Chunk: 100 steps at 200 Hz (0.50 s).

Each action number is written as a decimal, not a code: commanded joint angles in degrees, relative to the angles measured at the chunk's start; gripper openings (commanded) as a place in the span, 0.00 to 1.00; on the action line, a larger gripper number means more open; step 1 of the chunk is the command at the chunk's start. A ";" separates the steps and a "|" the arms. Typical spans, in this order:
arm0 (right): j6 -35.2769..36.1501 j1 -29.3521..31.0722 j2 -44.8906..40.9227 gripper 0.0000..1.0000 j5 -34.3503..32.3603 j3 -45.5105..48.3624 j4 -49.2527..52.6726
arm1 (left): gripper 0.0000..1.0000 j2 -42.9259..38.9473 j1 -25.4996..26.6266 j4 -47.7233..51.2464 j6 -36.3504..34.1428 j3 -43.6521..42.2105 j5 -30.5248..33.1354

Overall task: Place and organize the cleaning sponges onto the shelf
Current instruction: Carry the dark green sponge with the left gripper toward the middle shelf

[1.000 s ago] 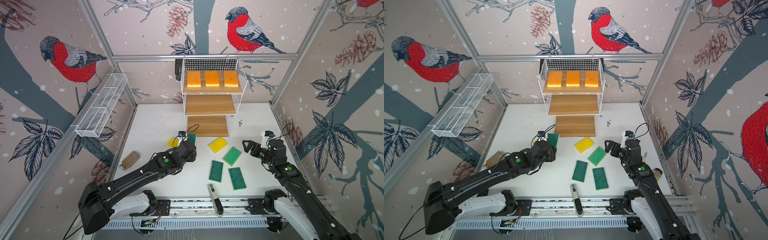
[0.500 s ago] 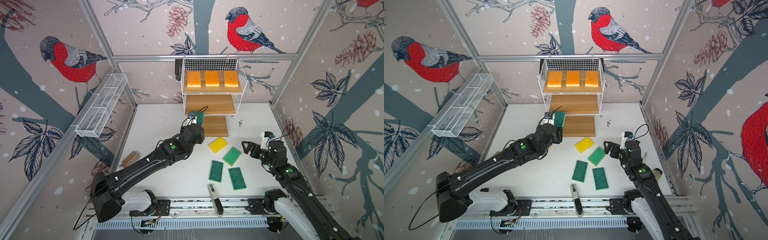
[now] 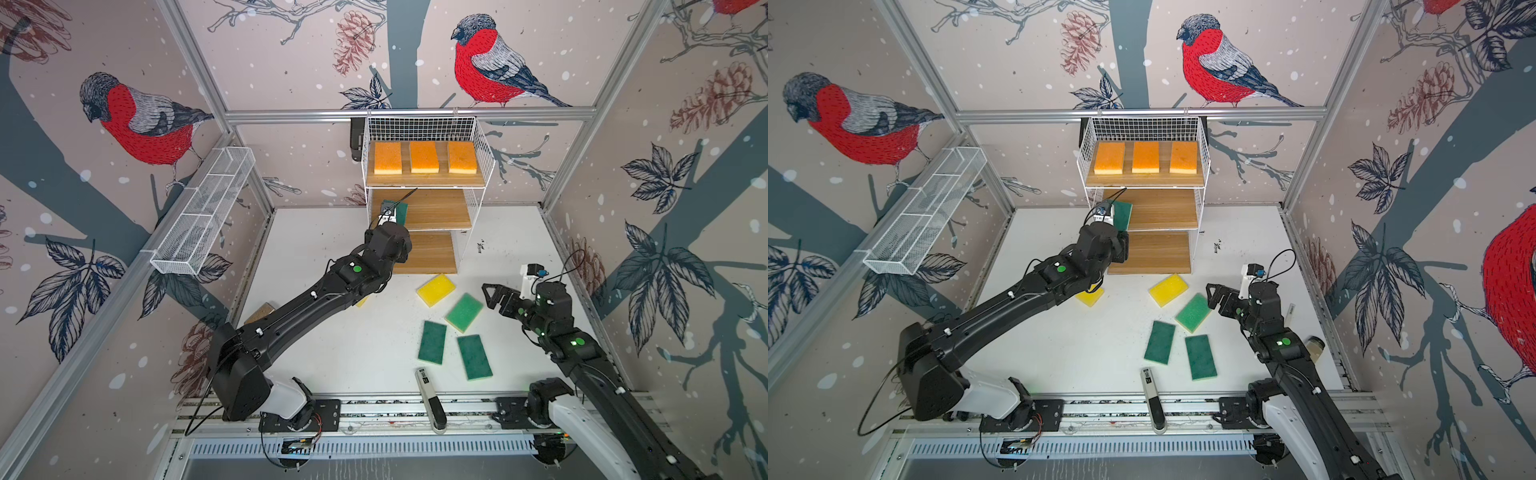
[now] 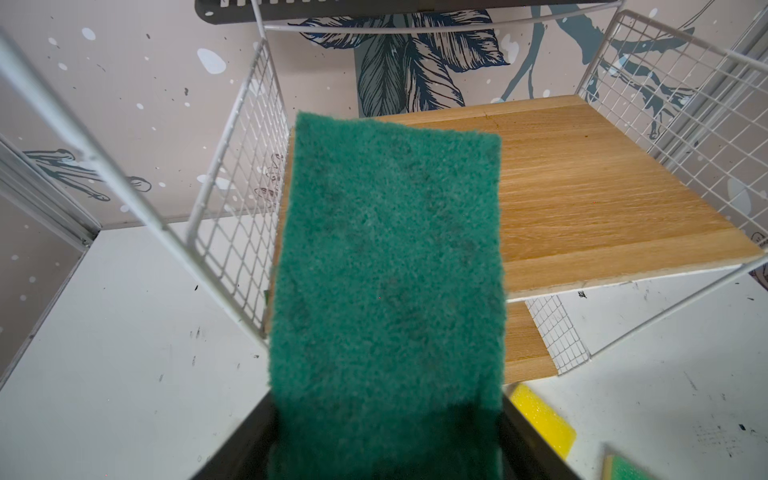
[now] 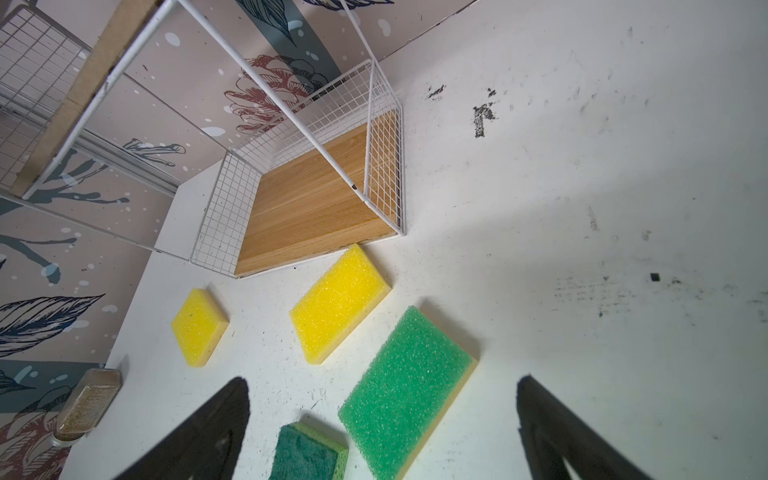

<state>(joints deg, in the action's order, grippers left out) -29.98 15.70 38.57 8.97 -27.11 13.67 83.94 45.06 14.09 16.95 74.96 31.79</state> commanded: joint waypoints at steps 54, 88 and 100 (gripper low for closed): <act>-0.80 1.06 0.25 1.00 0.95 0.26 -2.45 | 0.67 2.28 -0.58 -9.20 -0.17 0.73 2.75; -0.89 1.29 0.35 1.00 0.92 0.74 -2.91 | 0.68 3.69 -1.00 -10.65 1.01 1.13 3.40; -1.07 1.40 0.28 1.00 0.98 0.92 -3.18 | 0.68 4.50 -1.04 -10.75 1.49 1.47 4.09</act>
<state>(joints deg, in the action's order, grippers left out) -30.30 16.84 38.89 9.58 -26.52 13.28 87.26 44.25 6.70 17.21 75.55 33.91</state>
